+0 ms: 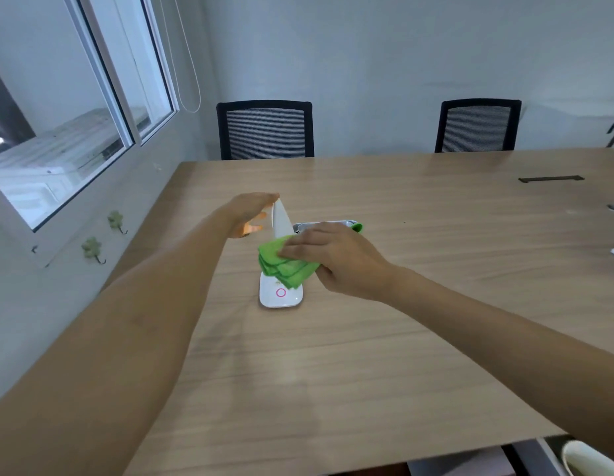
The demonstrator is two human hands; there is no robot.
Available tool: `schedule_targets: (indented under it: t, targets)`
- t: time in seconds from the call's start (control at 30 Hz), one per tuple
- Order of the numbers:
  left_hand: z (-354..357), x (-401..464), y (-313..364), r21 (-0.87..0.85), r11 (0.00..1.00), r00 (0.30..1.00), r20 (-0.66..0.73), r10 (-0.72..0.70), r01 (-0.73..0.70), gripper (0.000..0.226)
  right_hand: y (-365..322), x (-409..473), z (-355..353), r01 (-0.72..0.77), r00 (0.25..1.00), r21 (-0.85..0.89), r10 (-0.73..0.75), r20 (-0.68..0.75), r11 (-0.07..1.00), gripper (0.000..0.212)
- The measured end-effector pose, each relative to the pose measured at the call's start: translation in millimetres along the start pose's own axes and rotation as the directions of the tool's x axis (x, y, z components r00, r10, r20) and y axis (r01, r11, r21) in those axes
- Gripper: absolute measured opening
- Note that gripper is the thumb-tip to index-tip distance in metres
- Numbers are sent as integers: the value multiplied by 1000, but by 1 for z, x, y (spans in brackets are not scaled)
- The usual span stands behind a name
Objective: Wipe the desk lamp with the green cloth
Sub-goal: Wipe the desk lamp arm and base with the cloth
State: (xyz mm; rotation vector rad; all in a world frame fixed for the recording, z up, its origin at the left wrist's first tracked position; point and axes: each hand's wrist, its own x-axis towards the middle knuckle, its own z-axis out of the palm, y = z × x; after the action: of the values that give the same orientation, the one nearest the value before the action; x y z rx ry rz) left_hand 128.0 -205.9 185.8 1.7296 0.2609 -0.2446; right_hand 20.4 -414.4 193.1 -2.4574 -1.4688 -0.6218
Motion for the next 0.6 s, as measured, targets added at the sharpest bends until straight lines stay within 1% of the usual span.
schedule_targets:
  t: [0.07, 0.13, 0.2, 0.23, 0.27, 0.3, 0.33, 0.37, 0.4, 0.43, 0.47, 0.5, 0.53, 0.57, 0.6]
  targets:
    - [1, -2, 1, 2, 1000, 1000, -14, -1, 1, 50, -4, -8, -5, 65, 998, -12, -65, -1, 998, 55]
    - [2, -5, 4, -19, 1000, 1000, -18, -7, 6, 50, -7, -11, -11, 77, 996, 3, -77, -55, 997, 55]
    - [-2, 1, 2, -5, 1000, 1000, -28, 5, -5, 55, -3, -6, -15, 16, 988, 38, -10, -153, 999, 54]
    - [-4, 1, 1, -10, 1000, 1000, -22, -12, 11, 61, 1, 0, -17, -24, 980, 54, 34, -195, 998, 54]
    - [-6, 2, -1, -9, 999, 999, -8, -39, 39, 66, 6, 6, -17, -68, 972, 60, 80, -219, 996, 54]
    - [-6, -3, -2, -18, 999, 999, 6, -45, 45, 65, 10, 14, -16, -113, 966, 57, 123, -227, 992, 54]
    - [-7, -3, -2, -68, 997, 999, -19, -38, 36, 58, 14, 21, -13, -154, 963, 53, 162, -217, 987, 55]
    - [-8, 1, -2, -24, 1000, 1000, -31, 3, -4, 53, 17, 27, -10, -191, 961, 50, 197, -195, 980, 56]
    - [-9, 4, -3, -21, 1000, 999, -51, 14, -15, 48, 19, 32, -5, -219, 960, 52, 225, -165, 974, 58]
    - [-7, -4, 0, -7, 1000, 1000, -4, -19, 19, 45, 19, 34, 0, -236, 961, 57, 242, -135, 970, 60]
    - [-7, -10, 1, 69, 997, 999, 26, 18, -20, 48, 18, 35, 6, -244, 963, 65, 250, -105, 968, 62]
    - [-9, -4, 1, 105, 994, 1000, 25, 5, -8, 57, 16, 35, 10, -247, 964, 77, 253, -79, 966, 63]
    - [-12, 6, -2, 103, 995, 999, 38, 9, -13, 65, 14, 32, 13, -250, 965, 93, 256, -59, 964, 64]
    - [-15, 11, -5, 99, 995, 1000, 16, 19, -21, 65, 12, 29, 15, -250, 965, 110, 256, -50, 962, 65]
    - [-15, 10, -5, 84, 996, 1000, 6, 11, -11, 60, 8, 24, 15, -241, 968, 119, 248, -48, 963, 65]
